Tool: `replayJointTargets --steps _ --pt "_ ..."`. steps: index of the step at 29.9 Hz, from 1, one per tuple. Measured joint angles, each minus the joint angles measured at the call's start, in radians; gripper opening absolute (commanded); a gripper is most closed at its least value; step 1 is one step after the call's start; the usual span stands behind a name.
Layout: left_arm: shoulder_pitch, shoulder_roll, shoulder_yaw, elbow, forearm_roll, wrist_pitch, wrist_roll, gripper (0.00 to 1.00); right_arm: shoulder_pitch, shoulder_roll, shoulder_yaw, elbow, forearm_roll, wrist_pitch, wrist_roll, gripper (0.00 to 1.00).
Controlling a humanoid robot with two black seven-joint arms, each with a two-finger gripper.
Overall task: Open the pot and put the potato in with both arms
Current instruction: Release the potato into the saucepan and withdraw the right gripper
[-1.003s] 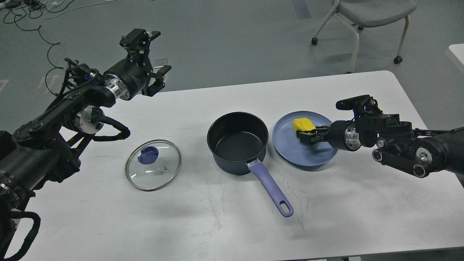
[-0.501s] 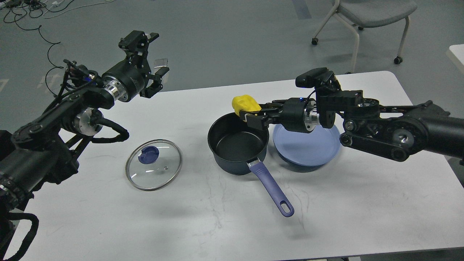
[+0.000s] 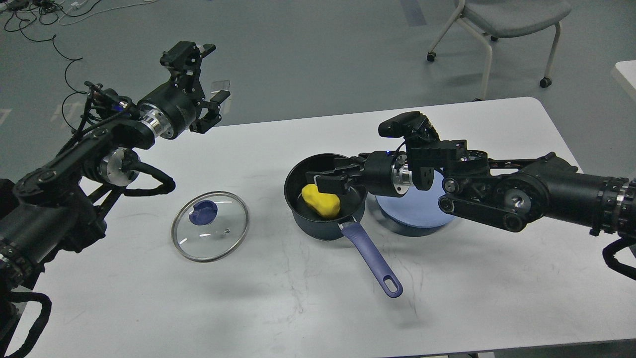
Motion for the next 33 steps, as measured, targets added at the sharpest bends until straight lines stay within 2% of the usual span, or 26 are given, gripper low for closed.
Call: replayJointTargets --steps 5,10,13,17,19,21,23,28,33 --pt "0.0 0.0 -0.009 0.0 -0.003 0.0 0.0 0.98 0.02 0.001 0.039 0.001 0.161 -0.01 0.0 1.0" --pt "0.0 0.002 -0.037 0.0 -0.015 -0.002 -0.002 0.98 0.023 -0.009 0.263 -0.003 0.399 -0.009 -0.009 1.0" --pt "0.024 0.005 -0.078 -0.001 -0.018 -0.007 -0.002 0.98 0.023 -0.013 0.376 -0.004 0.635 -0.006 -0.021 1.0" --pt "0.077 0.021 -0.142 -0.004 -0.02 -0.013 -0.002 0.99 0.01 -0.046 0.489 -0.015 0.884 -0.004 -0.062 1.0" --pt "0.106 0.023 -0.164 -0.01 -0.019 -0.019 -0.002 0.98 -0.011 -0.06 0.527 -0.022 0.958 -0.001 -0.108 1.0" --pt "0.13 0.024 -0.19 -0.013 -0.019 -0.028 -0.002 0.98 -0.042 -0.065 0.561 -0.032 0.993 0.0 -0.151 1.0" --pt "0.14 0.025 -0.208 -0.015 -0.02 -0.033 -0.002 0.98 -0.071 -0.067 0.592 -0.036 1.003 0.0 -0.175 1.0" --pt "0.145 0.039 -0.224 -0.015 -0.02 -0.049 -0.002 0.98 -0.111 -0.074 0.646 -0.04 1.007 0.001 -0.183 1.0" --pt "0.153 0.041 -0.228 -0.024 -0.021 -0.064 -0.003 0.98 -0.119 -0.084 0.651 -0.064 1.004 0.001 -0.171 1.0"
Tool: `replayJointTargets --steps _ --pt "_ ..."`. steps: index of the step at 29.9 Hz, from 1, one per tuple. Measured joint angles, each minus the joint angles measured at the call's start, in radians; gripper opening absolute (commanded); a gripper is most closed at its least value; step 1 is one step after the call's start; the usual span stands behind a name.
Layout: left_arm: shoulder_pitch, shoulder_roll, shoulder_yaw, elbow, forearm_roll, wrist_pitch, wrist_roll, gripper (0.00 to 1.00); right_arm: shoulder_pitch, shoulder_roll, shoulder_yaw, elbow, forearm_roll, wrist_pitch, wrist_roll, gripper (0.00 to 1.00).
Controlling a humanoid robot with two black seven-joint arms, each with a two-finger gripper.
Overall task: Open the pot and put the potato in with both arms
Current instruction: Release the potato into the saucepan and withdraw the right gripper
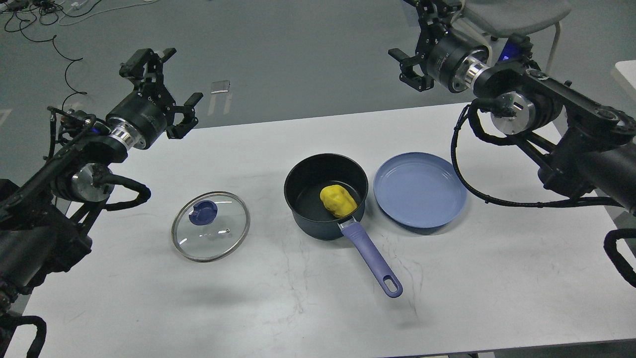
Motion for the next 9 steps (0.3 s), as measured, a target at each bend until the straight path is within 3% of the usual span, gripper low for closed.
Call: replayJointTargets --steps 9 --pt "0.032 -0.005 -0.026 -0.037 0.002 0.014 -0.003 0.98 -0.004 -0.016 -0.006 -0.003 0.0 0.015 0.019 1.0"
